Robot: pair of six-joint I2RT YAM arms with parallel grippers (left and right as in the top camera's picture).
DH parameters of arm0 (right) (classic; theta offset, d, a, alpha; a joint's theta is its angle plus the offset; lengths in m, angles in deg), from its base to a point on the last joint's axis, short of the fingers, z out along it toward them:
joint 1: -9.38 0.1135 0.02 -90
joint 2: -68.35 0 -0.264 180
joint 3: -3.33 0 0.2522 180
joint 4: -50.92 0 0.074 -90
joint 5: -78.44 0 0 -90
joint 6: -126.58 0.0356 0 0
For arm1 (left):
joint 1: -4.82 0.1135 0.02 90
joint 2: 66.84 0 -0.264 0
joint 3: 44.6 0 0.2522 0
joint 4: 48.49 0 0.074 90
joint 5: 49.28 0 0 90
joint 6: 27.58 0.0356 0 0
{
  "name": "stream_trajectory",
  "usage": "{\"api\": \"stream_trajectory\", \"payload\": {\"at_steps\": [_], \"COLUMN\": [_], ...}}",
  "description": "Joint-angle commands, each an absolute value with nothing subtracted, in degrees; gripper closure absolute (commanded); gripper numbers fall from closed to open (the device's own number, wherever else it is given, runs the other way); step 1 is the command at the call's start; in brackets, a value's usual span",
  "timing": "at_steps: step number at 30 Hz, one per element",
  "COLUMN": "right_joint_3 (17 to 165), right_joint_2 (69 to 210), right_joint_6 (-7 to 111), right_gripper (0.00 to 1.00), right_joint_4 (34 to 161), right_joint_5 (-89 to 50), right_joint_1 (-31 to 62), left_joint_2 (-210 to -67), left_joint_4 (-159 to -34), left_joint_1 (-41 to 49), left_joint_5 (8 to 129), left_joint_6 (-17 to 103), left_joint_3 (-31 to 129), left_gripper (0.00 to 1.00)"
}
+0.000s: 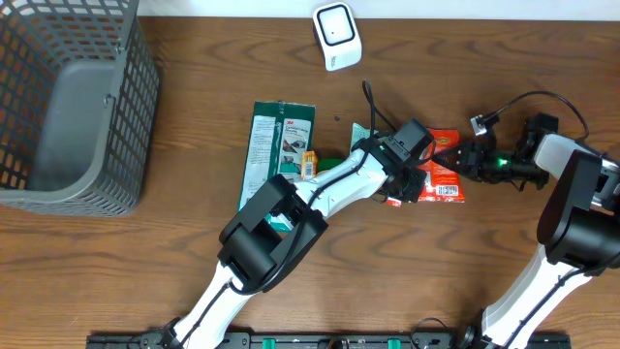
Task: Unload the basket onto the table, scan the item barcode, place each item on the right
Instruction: 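Reach the left gripper to the red Hacks bag and grasp it, then lift the red bag up toward the scanner with the left gripper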
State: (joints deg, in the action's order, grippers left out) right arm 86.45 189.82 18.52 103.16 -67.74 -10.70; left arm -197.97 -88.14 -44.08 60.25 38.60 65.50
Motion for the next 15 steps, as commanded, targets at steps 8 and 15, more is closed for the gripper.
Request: {"api": "stream_trajectory", "payload": {"at_steps": [8,15], "right_joint_3": [88.88,94.28], "right_joint_2": [190.6,187.04], "right_joint_6": [21.73,21.75], "right_gripper": [0.74,0.85], "right_joint_4": [106.5,112.51], "right_joint_5": [-66.43,-66.3], "right_joint_1": [-12.25,-12.82], "left_joint_2": [-194.4,-183.08], "left_joint_4": [-88.99,-90.04], "left_joint_1": [-44.0,-43.34], "left_joint_5": [59.31,59.07], "left_joint_6": [38.78,40.33], "left_joint_3": [64.43,64.43], "left_gripper": [0.73,0.41]}}
